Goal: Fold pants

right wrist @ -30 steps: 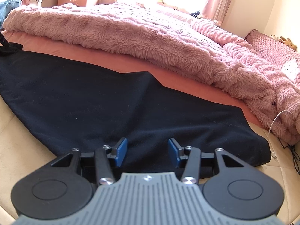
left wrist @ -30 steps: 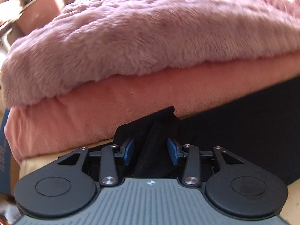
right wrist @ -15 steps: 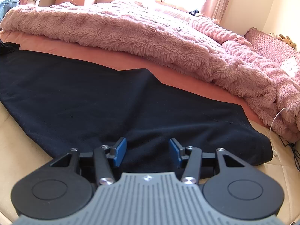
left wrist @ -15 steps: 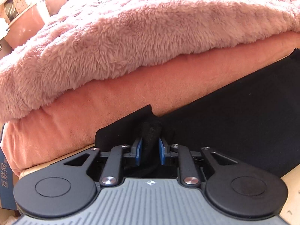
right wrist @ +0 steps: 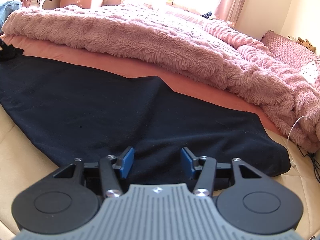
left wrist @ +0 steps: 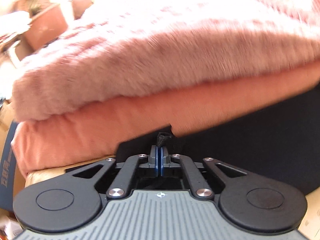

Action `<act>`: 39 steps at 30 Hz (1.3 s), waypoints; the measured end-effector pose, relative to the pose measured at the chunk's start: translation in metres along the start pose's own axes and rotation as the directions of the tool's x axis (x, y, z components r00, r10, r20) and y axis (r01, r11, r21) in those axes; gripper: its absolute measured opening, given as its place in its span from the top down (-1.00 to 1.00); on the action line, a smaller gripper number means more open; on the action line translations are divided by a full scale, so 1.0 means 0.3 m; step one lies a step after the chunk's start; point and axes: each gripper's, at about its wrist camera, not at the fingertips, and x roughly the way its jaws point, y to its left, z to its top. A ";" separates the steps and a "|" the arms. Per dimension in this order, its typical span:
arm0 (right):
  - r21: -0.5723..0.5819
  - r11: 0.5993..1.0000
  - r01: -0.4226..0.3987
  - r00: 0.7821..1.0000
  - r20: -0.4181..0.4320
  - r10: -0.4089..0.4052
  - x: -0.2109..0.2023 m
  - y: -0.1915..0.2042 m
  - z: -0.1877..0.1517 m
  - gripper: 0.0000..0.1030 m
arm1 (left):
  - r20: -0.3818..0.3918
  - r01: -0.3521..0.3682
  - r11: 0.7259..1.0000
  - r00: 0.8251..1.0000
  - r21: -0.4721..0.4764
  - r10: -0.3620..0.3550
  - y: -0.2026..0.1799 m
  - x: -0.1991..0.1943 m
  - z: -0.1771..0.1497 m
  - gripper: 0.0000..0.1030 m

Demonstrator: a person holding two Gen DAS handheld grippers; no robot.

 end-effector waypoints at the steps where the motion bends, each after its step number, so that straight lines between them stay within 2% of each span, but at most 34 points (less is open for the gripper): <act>1: 0.001 1.000 0.001 1.000 0.000 -0.001 -0.001 -0.001 -0.001 0.05 | 0.026 -0.023 0.998 0.999 -0.051 0.025 0.023 -0.024 -0.003 0.97; 3: 0.002 1.000 0.002 1.000 -0.004 -0.002 0.000 0.000 -0.001 0.05 | 0.068 -0.051 0.982 0.996 -0.184 0.064 0.090 -0.074 -0.018 0.97; 5: 0.004 1.000 0.005 1.000 -0.006 -0.005 0.001 0.000 -0.003 0.05 | 0.097 -0.066 0.938 0.990 -0.341 0.105 0.174 -0.115 -0.048 0.97; 7: 0.004 1.000 0.006 1.000 -0.007 -0.006 0.001 0.003 -0.004 0.05 | 0.099 -0.067 0.865 0.986 -0.497 0.133 0.261 -0.143 -0.098 0.97; 9: 0.003 1.000 0.006 1.000 -0.007 -0.006 0.001 0.005 -0.004 0.05 | 0.066 -0.091 0.779 0.984 -0.620 0.167 0.336 -0.142 -0.162 0.97; 11: -0.001 1.000 0.006 1.000 -0.008 -0.006 0.001 0.005 -0.002 0.05 | 0.027 -0.109 0.694 0.983 -0.711 0.182 0.396 -0.121 -0.233 0.98; 13: -0.009 1.000 0.006 1.000 -0.007 -0.006 -0.003 0.007 0.000 0.05 | -0.002 -0.103 0.610 0.987 -0.785 0.163 0.453 -0.093 -0.313 0.98; 16: -0.022 1.000 0.014 1.000 -0.010 -0.014 -0.010 0.003 0.002 0.05 | -0.029 -0.105 0.543 0.989 -0.833 0.147 0.482 -0.068 -0.389 0.98; 20: -0.029 0.999 0.020 1.000 -0.022 -0.021 -0.011 -0.001 0.002 0.05 | -0.066 -0.121 0.492 0.990 -0.862 0.128 0.495 -0.041 -0.454 0.98; 25: -0.029 0.999 0.018 0.999 -0.046 -0.019 -0.003 -0.003 -0.003 0.05 | -0.041 -0.089 0.425 0.992 -0.901 0.122 0.529 -0.052 -0.487 0.81; 26: -0.028 0.999 0.018 0.999 -0.046 -0.020 -0.004 -0.003 -0.003 0.05 | -0.039 -0.091 0.404 0.990 -0.910 0.134 0.535 -0.065 -0.496 0.80; 27: -0.029 0.999 0.020 0.999 -0.045 -0.021 -0.006 -0.003 -0.002 0.05 | -0.041 -0.092 0.377 0.989 -0.921 0.141 0.544 -0.072 -0.508 0.68; 30: -0.029 0.999 0.019 0.999 -0.037 -0.020 -0.012 -0.005 0.001 0.05 | 0.054 0.031 0.285 0.996 -0.958 0.074 0.555 -0.087 -0.549 0.42; 31: -0.029 0.999 0.020 0.999 -0.036 -0.021 -0.013 -0.005 0.001 0.05 | 0.073 0.053 0.271 0.995 -0.961 0.064 0.548 -0.088 -0.554 0.39; 33: -0.030 0.999 0.019 0.999 -0.036 -0.020 -0.011 -0.003 0.003 0.05 | 0.075 0.061 0.259 0.996 -0.964 0.047 0.529 -0.075 -0.556 0.39; 37: -0.029 0.999 0.023 0.999 -0.036 -0.024 -0.016 -0.008 0.002 0.05 | 0.078 0.054 0.240 0.993 -0.969 0.091 0.497 -0.057 -0.546 0.38; 39: -0.028 0.999 0.030 0.999 -0.034 -0.031 -0.021 -0.018 0.001 0.05 | 0.076 0.046 0.249 0.991 -0.967 0.111 0.489 -0.047 -0.526 0.38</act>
